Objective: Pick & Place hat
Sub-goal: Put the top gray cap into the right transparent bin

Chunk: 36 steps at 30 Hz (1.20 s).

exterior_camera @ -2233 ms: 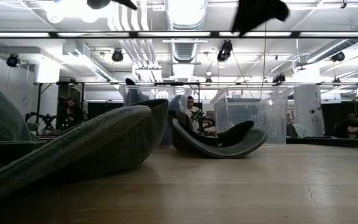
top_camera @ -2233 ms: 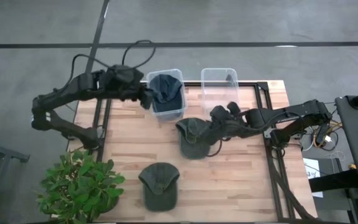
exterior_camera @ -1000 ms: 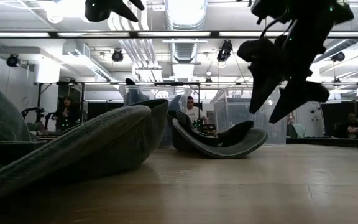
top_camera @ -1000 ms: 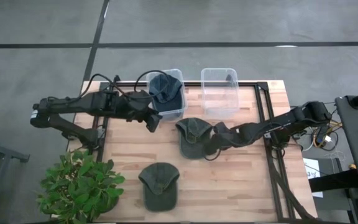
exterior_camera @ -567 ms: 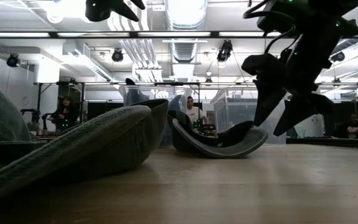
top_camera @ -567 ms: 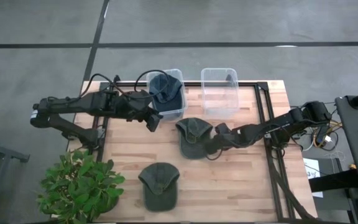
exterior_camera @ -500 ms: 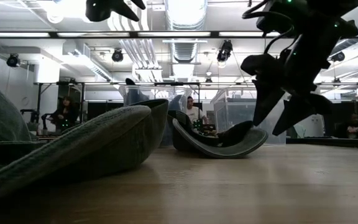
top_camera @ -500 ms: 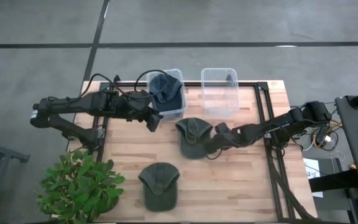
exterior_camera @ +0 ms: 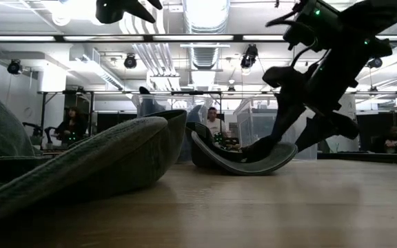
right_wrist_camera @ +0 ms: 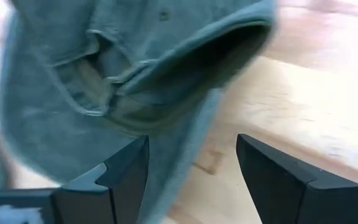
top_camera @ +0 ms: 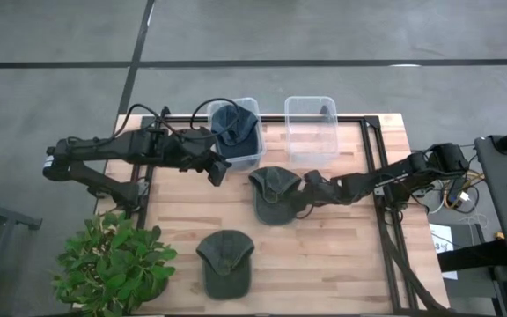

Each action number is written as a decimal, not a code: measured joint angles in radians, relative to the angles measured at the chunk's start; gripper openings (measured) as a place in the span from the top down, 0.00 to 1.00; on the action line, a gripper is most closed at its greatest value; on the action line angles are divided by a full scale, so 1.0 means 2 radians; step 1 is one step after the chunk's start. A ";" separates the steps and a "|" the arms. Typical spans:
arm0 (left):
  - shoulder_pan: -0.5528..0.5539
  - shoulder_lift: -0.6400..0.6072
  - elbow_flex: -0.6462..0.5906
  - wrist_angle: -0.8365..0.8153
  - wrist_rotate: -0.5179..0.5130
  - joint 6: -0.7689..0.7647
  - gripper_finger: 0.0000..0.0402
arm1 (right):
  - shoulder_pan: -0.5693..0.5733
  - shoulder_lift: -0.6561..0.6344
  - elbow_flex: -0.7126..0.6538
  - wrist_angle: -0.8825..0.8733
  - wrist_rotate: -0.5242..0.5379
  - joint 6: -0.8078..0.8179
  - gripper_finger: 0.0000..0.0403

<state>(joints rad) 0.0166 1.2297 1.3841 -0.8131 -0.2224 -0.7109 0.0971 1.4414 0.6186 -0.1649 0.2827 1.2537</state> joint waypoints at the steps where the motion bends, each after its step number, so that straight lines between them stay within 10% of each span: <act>1: 0.000 0.000 0.000 0.000 0.000 0.000 0.65 | 0.000 0.000 -0.004 0.017 -0.004 0.000 0.42; 19: 0.000 0.000 0.000 0.010 0.000 0.000 0.65 | -0.002 0.000 -0.036 0.088 -0.003 0.008 0.52; 36: 0.000 0.000 0.000 0.023 0.000 0.000 0.65 | -0.007 0.093 -0.032 0.211 -0.049 -0.007 0.93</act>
<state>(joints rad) 0.0162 1.2301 1.3842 -0.7677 -0.2233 -0.7109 0.0840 1.6266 0.5541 0.2569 0.1852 1.2397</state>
